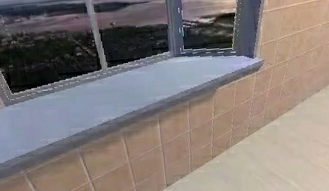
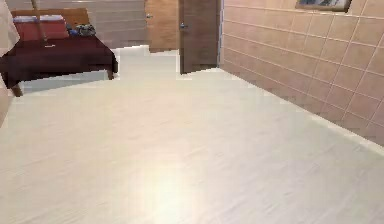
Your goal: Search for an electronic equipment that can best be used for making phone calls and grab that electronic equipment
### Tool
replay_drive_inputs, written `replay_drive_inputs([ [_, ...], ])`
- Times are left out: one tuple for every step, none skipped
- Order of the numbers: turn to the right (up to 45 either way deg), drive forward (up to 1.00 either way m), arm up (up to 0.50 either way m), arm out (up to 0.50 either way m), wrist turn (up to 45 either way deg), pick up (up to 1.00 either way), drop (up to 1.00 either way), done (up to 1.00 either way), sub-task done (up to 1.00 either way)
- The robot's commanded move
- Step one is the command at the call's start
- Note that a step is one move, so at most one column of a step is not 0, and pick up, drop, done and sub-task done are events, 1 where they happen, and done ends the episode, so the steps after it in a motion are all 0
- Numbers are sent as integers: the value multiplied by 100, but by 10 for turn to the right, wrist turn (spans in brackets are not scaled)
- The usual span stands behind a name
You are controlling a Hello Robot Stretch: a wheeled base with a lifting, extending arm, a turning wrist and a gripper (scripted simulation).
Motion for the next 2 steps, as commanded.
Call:
replay_drive_inputs([
  [450, 0, 0, 0, 0, 0, 0, 0, 0],
  [120, 0, 0, 0, 0, 0, 0, 0, 0],
])
